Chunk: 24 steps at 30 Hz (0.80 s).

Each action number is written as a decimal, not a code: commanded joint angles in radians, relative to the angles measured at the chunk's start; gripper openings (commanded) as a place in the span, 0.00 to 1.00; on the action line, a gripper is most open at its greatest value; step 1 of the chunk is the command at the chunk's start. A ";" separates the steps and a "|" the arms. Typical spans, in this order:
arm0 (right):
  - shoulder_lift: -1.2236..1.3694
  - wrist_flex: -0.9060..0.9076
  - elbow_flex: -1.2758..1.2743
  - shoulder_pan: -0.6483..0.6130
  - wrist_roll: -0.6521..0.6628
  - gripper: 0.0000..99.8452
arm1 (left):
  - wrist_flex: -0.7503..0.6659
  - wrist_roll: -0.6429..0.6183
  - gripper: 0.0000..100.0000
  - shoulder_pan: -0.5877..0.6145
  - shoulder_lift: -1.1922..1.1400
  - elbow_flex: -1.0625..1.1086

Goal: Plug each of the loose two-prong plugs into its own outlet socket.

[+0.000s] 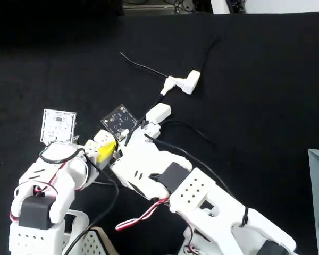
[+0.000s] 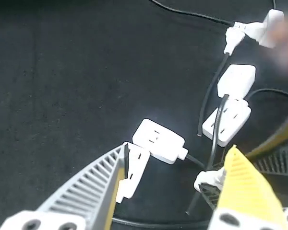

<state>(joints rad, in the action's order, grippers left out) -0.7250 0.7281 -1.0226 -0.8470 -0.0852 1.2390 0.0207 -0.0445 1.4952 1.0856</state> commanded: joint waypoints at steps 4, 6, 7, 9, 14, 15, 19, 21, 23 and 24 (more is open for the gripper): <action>-0.019 -0.031 0.002 0.032 -0.005 0.01 | 0.003 -0.008 0.32 0.133 -0.003 -0.053; -0.019 -0.049 -0.008 0.054 -0.003 0.01 | -0.005 0.015 0.33 0.196 -0.003 -0.010; -0.019 -0.061 -0.018 0.063 -0.003 0.01 | -0.012 0.054 0.33 0.214 -0.005 0.018; -0.019 -0.084 -0.031 0.069 -0.003 0.01 | -0.029 0.126 0.33 0.242 -0.021 0.085; -0.019 -0.089 -0.039 0.069 -0.002 0.01 | -0.117 0.245 0.33 0.260 -0.161 0.191; -0.019 -0.086 -0.039 0.069 -0.002 0.01 | -0.132 0.259 0.33 0.260 -0.198 0.191; -0.019 -0.081 -0.044 0.069 -0.002 0.01 | -0.209 0.276 0.33 0.269 -0.339 0.168; -0.019 -0.087 -0.056 0.069 -0.002 0.01 | -0.259 0.301 0.33 0.272 -0.419 0.162; -0.019 -0.087 -0.061 0.069 -0.002 0.01 | -0.307 0.348 0.33 0.274 -0.508 0.162; -0.019 -0.087 -0.062 0.069 -0.002 0.01 | -0.330 0.365 0.33 0.274 -0.557 0.160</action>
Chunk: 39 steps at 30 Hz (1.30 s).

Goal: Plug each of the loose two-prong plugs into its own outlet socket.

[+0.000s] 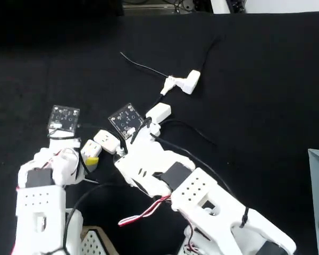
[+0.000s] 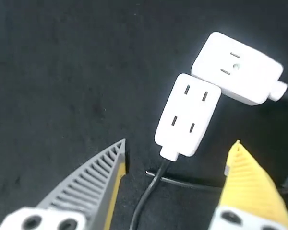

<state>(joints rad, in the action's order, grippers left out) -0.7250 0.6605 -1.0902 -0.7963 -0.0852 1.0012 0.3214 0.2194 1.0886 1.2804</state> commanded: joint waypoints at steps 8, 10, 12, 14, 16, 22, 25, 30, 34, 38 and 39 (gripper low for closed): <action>-0.019 -0.015 0.005 0.018 -0.002 0.01 | -0.232 0.109 0.32 0.035 -0.482 -0.151; -0.019 -0.014 0.004 0.018 -0.002 0.01 | -0.249 0.140 0.32 0.033 -0.554 -0.182; -0.021 -0.018 -0.005 0.018 -0.002 0.01 | -0.252 0.204 0.28 0.025 -0.620 -0.216; -0.022 -0.020 -0.010 0.018 -0.002 0.01 | -0.253 0.273 0.22 0.010 -0.674 -0.249; -0.021 -0.020 -0.010 0.018 -0.002 0.01 | -0.253 0.334 0.19 0.004 -0.709 -0.274; -0.021 -0.020 -0.010 0.018 -0.002 0.01 | -0.253 0.437 0.27 0.042 -0.723 -0.344; -0.021 -0.020 -0.010 0.018 0.000 0.01 | -0.253 0.482 0.31 0.077 -0.723 -0.384; -0.021 -0.018 -0.012 0.018 0.000 0.01 | -0.253 0.608 0.32 0.096 -0.723 -0.412; -0.021 -0.018 -0.012 0.029 0.000 0.01 | -0.242 0.597 0.32 0.101 -0.700 -0.406; -0.019 -0.021 -0.007 0.051 0.000 0.01 | -0.241 0.529 0.32 0.120 -0.589 -0.338; -0.019 -0.021 -0.005 0.051 0.000 0.01 | -0.230 0.523 0.32 0.128 -0.548 -0.320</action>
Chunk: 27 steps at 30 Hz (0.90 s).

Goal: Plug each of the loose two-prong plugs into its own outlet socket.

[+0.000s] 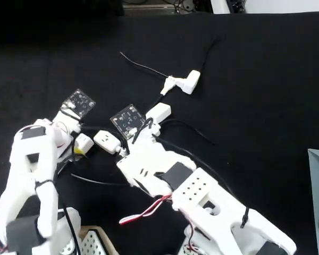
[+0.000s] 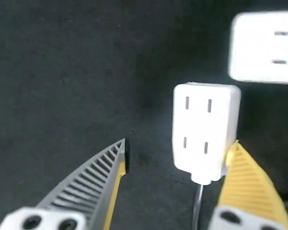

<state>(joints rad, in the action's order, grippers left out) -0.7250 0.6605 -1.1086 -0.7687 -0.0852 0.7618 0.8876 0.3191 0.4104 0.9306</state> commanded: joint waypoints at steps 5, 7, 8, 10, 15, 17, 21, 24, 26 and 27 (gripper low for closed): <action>-0.018 -0.109 0.015 0.023 0.037 0.01 | 0.127 -0.106 0.32 0.076 0.379 0.081; -0.018 -0.157 0.018 0.021 0.058 0.01 | 0.169 -0.132 0.32 0.104 0.470 0.096; -0.018 -0.181 0.021 0.018 0.064 0.01 | 0.183 -0.149 0.32 0.119 0.508 0.107; -0.007 -0.210 0.041 0.017 0.077 0.01 | 0.201 -0.195 0.32 0.150 0.578 0.131; 0.151 -0.213 0.177 -0.012 0.077 0.01 | 0.216 -0.430 0.32 0.248 0.697 0.197; 0.246 -0.213 0.245 -0.041 0.077 0.01 | 0.216 -0.562 0.32 0.283 0.729 0.228; 0.426 -0.250 0.363 -0.074 0.077 0.01 | 0.210 -0.704 0.32 0.344 0.786 0.291; 0.544 -0.298 0.429 -0.074 0.109 0.01 | 0.209 -0.781 0.32 0.357 0.827 0.332; 0.608 -0.322 0.463 -0.074 0.146 0.01 | 0.209 -0.824 0.32 0.357 0.858 0.363; 0.636 -0.333 0.476 -0.075 0.152 0.01 | 0.207 -0.842 0.32 0.357 0.873 0.378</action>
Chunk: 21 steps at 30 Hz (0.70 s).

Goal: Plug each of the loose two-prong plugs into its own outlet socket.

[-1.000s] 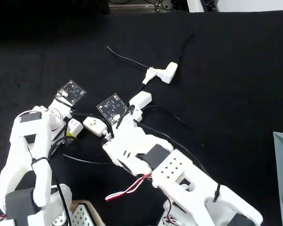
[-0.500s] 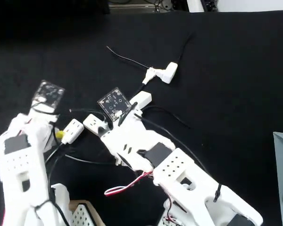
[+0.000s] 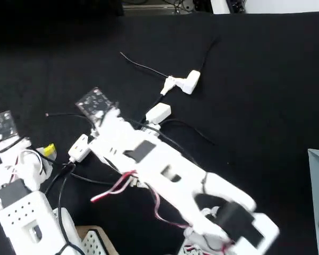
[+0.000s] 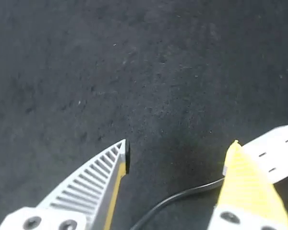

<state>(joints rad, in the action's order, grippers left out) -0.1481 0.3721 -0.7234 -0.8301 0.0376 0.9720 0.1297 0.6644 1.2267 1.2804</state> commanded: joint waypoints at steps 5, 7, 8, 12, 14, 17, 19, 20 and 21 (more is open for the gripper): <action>0.145 -0.064 0.148 -0.015 0.028 0.01 | -0.002 -0.101 0.32 0.012 0.150 0.096; 0.156 -0.064 0.162 -0.015 0.021 0.01 | -0.002 -0.095 0.32 0.012 0.190 0.127; 0.160 -0.064 0.166 -0.015 0.021 0.01 | 0.000 -0.095 0.32 0.013 0.210 0.140; 0.159 -0.066 0.171 -0.020 0.021 0.01 | 0.006 -0.095 0.32 0.013 0.290 0.176; 0.165 -0.066 0.171 -0.037 0.021 0.01 | 0.006 -0.095 0.32 0.013 0.321 0.189; 0.189 -0.100 0.166 -0.060 0.021 0.01 | 0.008 -0.095 0.32 0.013 0.351 0.208; 0.213 -0.137 0.166 -0.058 0.021 0.01 | 0.011 -0.095 0.32 0.013 0.359 0.211; 0.225 -0.150 0.166 -0.057 0.021 0.01 | 0.025 -0.094 0.32 0.015 0.365 0.209; 0.236 -0.158 0.168 -0.057 0.021 0.01 | 0.043 -0.094 0.32 0.015 0.367 0.203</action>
<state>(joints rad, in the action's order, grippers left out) 0.0806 0.2570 -0.6099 -0.8777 0.0591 0.9751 0.0407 0.6705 1.5719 1.4983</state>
